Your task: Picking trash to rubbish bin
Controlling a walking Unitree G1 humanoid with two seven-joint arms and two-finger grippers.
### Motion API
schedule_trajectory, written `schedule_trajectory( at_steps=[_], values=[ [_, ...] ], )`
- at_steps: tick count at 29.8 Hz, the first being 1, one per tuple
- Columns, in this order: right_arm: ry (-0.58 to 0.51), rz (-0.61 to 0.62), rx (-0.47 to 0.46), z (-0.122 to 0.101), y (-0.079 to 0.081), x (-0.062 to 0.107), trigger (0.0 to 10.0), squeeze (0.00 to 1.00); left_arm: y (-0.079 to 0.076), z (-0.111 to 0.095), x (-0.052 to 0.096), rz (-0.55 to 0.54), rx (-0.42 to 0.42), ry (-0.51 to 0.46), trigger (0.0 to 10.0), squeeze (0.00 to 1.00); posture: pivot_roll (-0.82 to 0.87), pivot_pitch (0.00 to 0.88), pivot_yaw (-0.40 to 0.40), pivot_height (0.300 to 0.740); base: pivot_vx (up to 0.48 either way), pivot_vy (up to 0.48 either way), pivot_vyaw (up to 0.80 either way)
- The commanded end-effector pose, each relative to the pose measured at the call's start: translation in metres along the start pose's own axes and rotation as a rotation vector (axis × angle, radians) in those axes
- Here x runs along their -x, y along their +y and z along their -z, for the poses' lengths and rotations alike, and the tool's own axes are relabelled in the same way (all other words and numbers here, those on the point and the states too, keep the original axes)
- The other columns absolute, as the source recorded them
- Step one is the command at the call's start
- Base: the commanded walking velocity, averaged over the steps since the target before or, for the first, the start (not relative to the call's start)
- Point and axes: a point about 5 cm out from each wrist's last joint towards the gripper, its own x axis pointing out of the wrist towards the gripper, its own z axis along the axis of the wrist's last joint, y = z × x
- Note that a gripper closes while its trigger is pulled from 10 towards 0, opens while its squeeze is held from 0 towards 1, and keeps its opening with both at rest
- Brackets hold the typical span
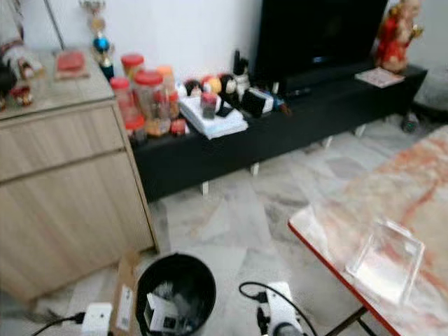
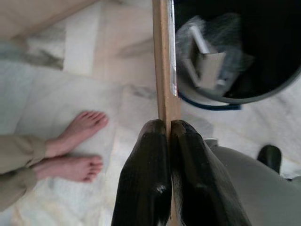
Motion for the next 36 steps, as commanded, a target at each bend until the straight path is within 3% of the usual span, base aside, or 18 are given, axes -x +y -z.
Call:
schedule_trajectory(
  at_steps=[1,13,16,24,30,33,36],
  values=[
    [-0.004,0.021,0.014,-0.001,-0.009,0.000,10.0,0.00,-0.005,-0.002,-0.001,0.014,-0.011,-0.004,10.0,0.00,0.00,0.022,-0.045,0.740,0.311,0.000,0.80],
    [-0.003,0.024,-0.001,-0.001,-0.009,0.000,10.0,0.00,-0.006,-0.006,-0.001,0.016,-0.008,-0.025,10.0,0.00,0.00,0.020,-0.046,0.740,0.308,0.000,0.80],
    [-0.014,0.016,0.005,-0.003,-0.008,0.000,10.0,0.00,-0.015,-0.062,-0.007,0.058,-0.133,-0.232,10.0,0.00,0.00,0.027,-0.052,0.740,0.000,0.000,0.00],
    [-0.019,0.015,-0.002,-0.005,-0.007,0.000,10.0,0.00,-0.022,-0.069,-0.008,0.081,-0.155,-0.244,10.0,0.00,0.00,0.025,-0.047,0.740,0.000,0.000,0.00],
    [-0.027,0.014,-0.003,-0.008,-0.008,-0.001,10.0,0.00,-0.024,-0.070,-0.008,0.097,-0.110,-0.253,10.0,0.00,0.00,0.031,-0.050,0.740,0.000,0.000,0.00],
    [-0.058,0.012,0.009,-0.018,-0.008,-0.002,10.0,0.00,-0.032,-0.086,-0.008,0.163,-0.065,-0.301,10.0,0.00,0.00,0.034,-0.051,0.740,0.000,0.000,0.00],
    [-0.086,0.002,0.007,-0.026,-0.007,-0.004,10.0,0.00,-0.038,-0.096,-0.007,0.199,-0.083,-0.334,10.0,0.00,0.00,0.034,-0.051,0.740,0.000,0.000,0.00]
  ],
)
